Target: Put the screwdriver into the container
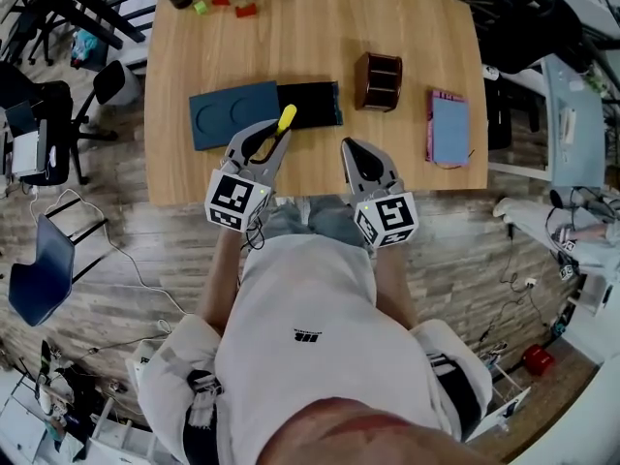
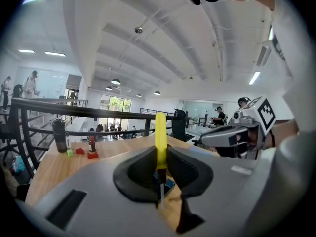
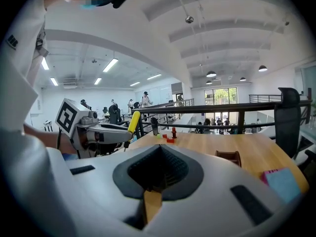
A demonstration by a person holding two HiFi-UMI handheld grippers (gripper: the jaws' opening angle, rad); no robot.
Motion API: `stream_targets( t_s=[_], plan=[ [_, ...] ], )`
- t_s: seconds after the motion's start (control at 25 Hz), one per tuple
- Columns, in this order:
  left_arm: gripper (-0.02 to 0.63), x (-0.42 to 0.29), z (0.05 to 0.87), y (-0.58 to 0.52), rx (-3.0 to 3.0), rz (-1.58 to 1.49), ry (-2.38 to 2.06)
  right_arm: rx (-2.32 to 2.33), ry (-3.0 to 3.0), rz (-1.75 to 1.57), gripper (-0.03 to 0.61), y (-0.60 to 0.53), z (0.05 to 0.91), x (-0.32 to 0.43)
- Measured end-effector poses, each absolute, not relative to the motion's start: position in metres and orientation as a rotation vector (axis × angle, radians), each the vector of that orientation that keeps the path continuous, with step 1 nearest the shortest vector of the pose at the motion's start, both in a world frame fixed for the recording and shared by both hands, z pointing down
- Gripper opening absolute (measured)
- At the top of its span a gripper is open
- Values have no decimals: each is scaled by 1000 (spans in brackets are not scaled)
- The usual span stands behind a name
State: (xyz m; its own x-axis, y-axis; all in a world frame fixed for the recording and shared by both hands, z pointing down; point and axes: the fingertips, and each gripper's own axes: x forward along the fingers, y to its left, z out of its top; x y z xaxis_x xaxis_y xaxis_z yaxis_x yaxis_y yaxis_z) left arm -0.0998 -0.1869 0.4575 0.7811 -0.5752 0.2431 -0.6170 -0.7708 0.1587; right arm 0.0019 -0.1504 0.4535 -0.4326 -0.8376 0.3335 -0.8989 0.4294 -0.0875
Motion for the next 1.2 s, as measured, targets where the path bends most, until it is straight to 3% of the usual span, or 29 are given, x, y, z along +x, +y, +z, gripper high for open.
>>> stream_targets(
  t_s=[1.2],
  plan=[
    [75, -36, 541, -273, 2650, 482, -912, 1380, -2460, 556, -5, -240, 520, 54]
  ],
)
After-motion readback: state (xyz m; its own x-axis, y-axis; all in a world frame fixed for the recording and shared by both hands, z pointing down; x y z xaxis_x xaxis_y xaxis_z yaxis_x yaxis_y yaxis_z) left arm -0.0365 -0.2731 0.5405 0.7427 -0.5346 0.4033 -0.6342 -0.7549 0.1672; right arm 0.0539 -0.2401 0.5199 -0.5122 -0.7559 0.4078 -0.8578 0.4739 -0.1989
